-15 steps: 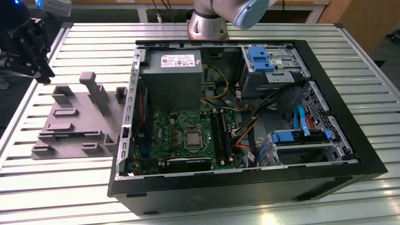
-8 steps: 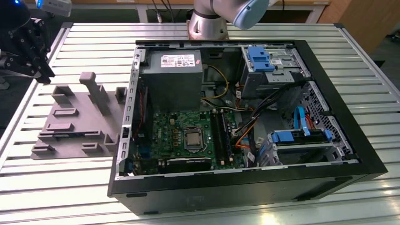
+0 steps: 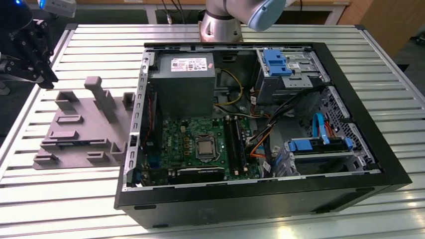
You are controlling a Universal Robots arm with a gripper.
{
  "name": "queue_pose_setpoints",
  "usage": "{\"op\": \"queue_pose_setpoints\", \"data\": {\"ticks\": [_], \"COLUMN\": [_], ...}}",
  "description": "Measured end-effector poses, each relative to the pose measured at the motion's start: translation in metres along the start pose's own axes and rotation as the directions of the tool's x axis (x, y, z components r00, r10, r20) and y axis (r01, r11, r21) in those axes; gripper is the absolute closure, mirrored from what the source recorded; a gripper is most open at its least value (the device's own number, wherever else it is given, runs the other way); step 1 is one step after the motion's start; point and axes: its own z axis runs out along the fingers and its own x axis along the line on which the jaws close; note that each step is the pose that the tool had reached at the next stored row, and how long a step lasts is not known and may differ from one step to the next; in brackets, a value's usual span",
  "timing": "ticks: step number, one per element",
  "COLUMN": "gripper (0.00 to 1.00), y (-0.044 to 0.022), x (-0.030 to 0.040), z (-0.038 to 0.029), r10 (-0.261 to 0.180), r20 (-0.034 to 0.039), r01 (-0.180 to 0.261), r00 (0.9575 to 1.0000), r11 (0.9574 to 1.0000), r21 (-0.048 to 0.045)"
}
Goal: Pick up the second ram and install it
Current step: 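Pick up the second ram and move it above second insertion slot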
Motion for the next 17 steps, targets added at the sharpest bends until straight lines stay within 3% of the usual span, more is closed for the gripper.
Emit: {"op": "queue_pose_setpoints", "data": {"ticks": [5, 12, 17], "gripper": [0.75, 0.75, 0.62], "y": [0.0, 0.0005, 0.0007], "x": [0.0023, 0.0038, 0.0059], "z": [0.002, 0.0078, 0.0111], "r10": [-0.033, -0.038, -0.047], "r20": [-0.0015, -0.0017, -0.002], "r01": [0.033, 0.038, 0.047], "r00": [0.9995, 0.9993, 0.9989], "r11": [0.9995, 0.9993, 0.9989], "r21": [-0.0004, -0.0002, 0.0]}}
